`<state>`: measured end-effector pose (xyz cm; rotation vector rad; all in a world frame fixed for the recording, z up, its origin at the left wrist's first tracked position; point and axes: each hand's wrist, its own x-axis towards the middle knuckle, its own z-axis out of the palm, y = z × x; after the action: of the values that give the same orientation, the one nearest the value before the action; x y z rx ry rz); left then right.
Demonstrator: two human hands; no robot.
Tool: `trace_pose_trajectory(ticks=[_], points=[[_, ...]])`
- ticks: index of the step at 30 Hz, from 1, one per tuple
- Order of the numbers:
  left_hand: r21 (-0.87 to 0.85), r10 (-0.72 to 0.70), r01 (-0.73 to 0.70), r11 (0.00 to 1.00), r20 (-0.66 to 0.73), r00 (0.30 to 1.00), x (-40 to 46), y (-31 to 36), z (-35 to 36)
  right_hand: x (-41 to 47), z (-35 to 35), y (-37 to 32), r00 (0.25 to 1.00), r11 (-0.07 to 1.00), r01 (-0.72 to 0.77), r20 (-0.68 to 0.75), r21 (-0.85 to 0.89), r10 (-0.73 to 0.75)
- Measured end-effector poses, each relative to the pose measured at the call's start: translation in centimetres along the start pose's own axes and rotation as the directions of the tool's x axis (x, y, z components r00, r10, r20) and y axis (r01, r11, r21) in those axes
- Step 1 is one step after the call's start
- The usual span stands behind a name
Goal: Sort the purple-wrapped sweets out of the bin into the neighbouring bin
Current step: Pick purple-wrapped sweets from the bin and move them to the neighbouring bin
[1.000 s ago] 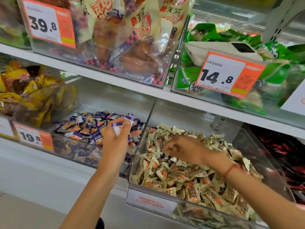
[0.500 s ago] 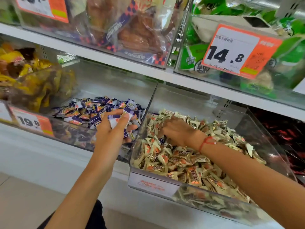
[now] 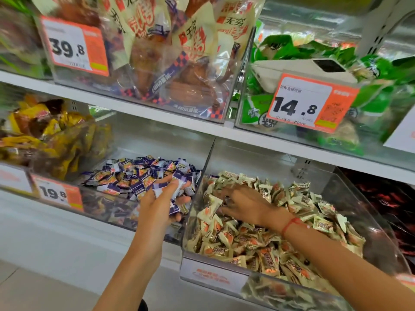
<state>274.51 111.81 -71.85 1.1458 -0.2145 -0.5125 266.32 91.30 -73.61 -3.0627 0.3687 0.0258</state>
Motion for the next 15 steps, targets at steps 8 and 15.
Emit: trace_pose_trajectory(ticks=[8,15], points=[[0.049,0.037,-0.038,0.998,0.033,0.999,-0.1,0.5,0.0,-4.7,-1.6,-0.5,0.928,0.059,-0.104,0.076,0.993,0.363],[0.06,0.027,-0.029,0.998,0.033,0.999,-0.2,0.4,0.1,-4.2,-3.8,-0.4,0.939,-0.275,-0.092,0.176,0.957,0.295]])
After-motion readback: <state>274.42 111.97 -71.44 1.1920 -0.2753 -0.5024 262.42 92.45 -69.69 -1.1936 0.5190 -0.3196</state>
